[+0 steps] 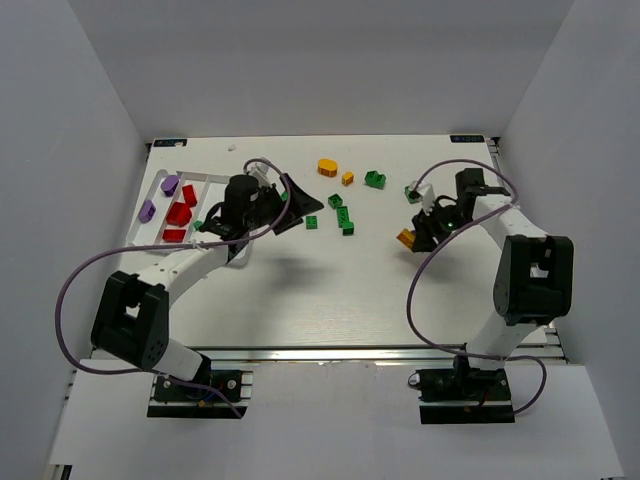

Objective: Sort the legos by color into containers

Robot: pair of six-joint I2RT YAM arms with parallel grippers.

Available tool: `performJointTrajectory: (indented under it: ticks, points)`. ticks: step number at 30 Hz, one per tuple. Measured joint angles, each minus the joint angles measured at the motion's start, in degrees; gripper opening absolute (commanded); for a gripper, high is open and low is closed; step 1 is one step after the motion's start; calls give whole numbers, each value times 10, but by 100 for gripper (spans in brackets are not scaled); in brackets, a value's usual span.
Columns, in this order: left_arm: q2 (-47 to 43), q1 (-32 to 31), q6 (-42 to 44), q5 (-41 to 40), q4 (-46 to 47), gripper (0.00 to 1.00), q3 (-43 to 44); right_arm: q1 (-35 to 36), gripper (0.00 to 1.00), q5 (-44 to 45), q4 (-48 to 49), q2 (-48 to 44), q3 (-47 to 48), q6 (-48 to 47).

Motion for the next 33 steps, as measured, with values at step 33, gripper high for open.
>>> performJointTrajectory:
  ticks: [33]
  points:
    - [78,-61,15,24,7,89,50,237,8,-106,162,-32,50,146]
